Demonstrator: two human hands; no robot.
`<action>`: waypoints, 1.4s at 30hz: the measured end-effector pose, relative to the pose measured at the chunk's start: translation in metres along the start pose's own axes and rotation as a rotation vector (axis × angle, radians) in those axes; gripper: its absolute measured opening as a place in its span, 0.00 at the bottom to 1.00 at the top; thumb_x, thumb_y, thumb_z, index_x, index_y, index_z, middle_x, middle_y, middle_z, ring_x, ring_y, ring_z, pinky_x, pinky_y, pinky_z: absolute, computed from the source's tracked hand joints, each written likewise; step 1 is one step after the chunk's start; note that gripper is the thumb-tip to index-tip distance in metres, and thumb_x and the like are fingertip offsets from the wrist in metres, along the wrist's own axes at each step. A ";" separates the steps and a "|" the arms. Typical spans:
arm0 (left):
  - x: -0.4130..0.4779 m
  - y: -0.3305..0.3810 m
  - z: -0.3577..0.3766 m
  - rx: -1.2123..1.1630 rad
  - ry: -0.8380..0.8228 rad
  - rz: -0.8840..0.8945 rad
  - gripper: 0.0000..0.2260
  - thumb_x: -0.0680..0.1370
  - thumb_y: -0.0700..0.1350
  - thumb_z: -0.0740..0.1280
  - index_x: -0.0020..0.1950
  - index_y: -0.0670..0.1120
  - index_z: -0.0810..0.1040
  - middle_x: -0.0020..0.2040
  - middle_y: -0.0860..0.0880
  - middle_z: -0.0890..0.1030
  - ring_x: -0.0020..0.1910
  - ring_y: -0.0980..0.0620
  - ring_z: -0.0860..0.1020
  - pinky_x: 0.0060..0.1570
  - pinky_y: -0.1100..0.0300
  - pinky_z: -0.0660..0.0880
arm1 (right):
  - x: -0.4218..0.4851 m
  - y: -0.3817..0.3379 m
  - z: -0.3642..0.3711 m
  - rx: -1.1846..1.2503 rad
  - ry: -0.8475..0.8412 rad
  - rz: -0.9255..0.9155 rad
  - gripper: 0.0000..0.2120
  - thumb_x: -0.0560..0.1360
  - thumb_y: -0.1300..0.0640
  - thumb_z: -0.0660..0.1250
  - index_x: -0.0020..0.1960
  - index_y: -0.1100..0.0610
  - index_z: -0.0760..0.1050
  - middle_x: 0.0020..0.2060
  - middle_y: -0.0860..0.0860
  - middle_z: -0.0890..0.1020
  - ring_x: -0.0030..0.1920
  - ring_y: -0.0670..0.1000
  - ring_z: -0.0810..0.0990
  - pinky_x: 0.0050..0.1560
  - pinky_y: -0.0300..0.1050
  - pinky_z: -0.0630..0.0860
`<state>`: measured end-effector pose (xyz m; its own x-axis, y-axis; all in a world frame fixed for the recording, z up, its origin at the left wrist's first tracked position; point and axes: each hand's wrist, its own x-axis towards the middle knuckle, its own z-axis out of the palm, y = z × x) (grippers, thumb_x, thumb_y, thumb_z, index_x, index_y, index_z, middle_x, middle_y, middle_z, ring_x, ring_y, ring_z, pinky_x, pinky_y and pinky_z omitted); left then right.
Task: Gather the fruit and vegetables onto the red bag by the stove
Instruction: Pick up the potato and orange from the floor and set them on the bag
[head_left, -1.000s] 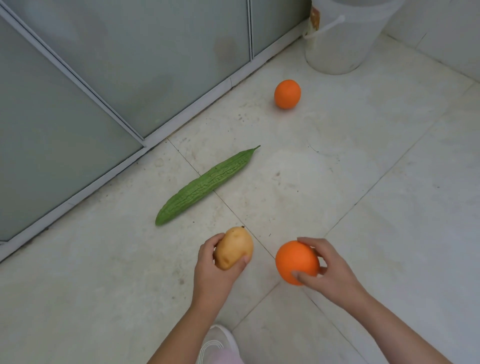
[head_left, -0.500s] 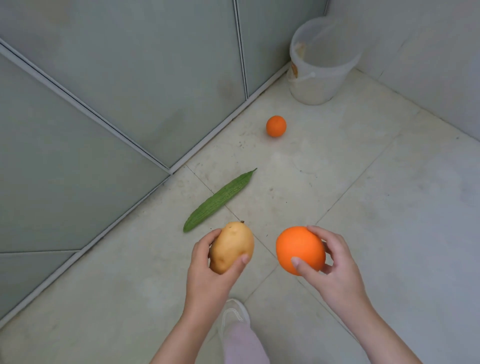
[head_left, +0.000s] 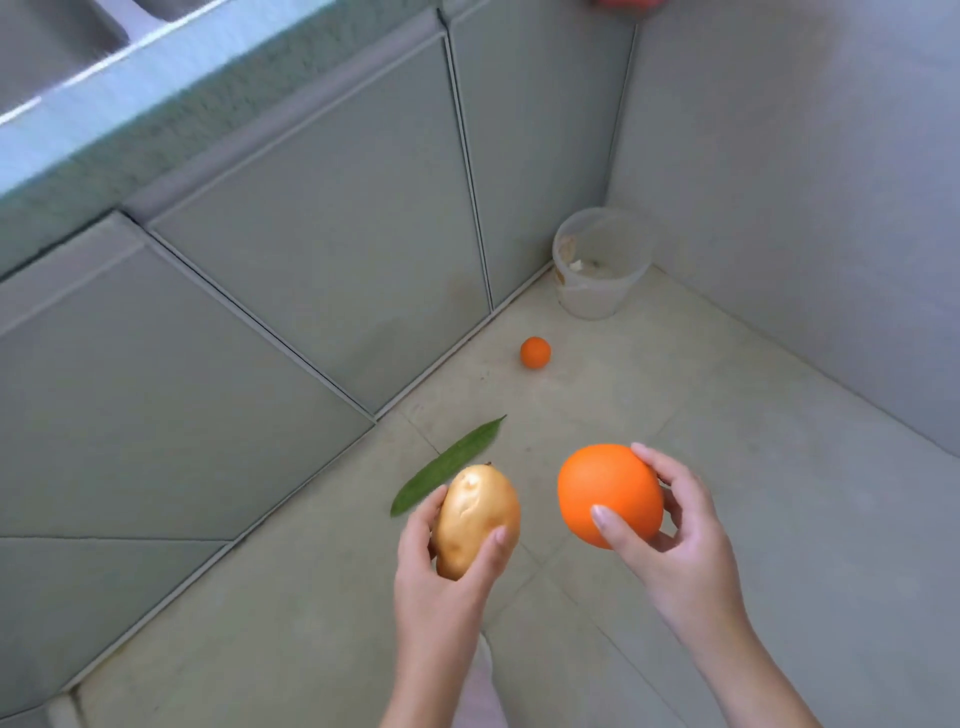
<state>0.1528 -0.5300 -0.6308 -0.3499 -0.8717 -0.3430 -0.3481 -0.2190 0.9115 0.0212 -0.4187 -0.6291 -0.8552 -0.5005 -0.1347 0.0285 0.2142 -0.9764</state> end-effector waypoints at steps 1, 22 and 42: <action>-0.008 0.012 0.000 -0.018 0.005 -0.002 0.26 0.59 0.53 0.75 0.56 0.60 0.73 0.56 0.58 0.75 0.53 0.57 0.77 0.45 0.63 0.76 | -0.002 -0.014 -0.006 0.013 0.012 -0.003 0.26 0.58 0.45 0.73 0.52 0.28 0.70 0.58 0.41 0.72 0.55 0.41 0.74 0.41 0.29 0.74; -0.136 0.255 -0.030 -0.141 -0.030 0.365 0.27 0.58 0.61 0.74 0.54 0.63 0.72 0.54 0.58 0.77 0.48 0.61 0.77 0.45 0.63 0.77 | -0.070 -0.276 -0.068 0.116 0.099 -0.371 0.27 0.58 0.38 0.69 0.56 0.37 0.69 0.58 0.42 0.72 0.54 0.39 0.74 0.40 0.26 0.72; -0.229 0.376 -0.085 -0.269 0.047 0.605 0.30 0.55 0.61 0.74 0.56 0.58 0.76 0.50 0.51 0.82 0.47 0.51 0.81 0.45 0.53 0.77 | -0.124 -0.427 -0.131 0.051 -0.034 -0.711 0.26 0.59 0.38 0.69 0.56 0.35 0.69 0.57 0.38 0.71 0.53 0.38 0.73 0.44 0.31 0.74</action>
<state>0.1760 -0.4501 -0.1905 -0.3752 -0.8920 0.2521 0.1292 0.2190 0.9671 0.0475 -0.3386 -0.1734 -0.6590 -0.5301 0.5335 -0.5056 -0.2129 -0.8361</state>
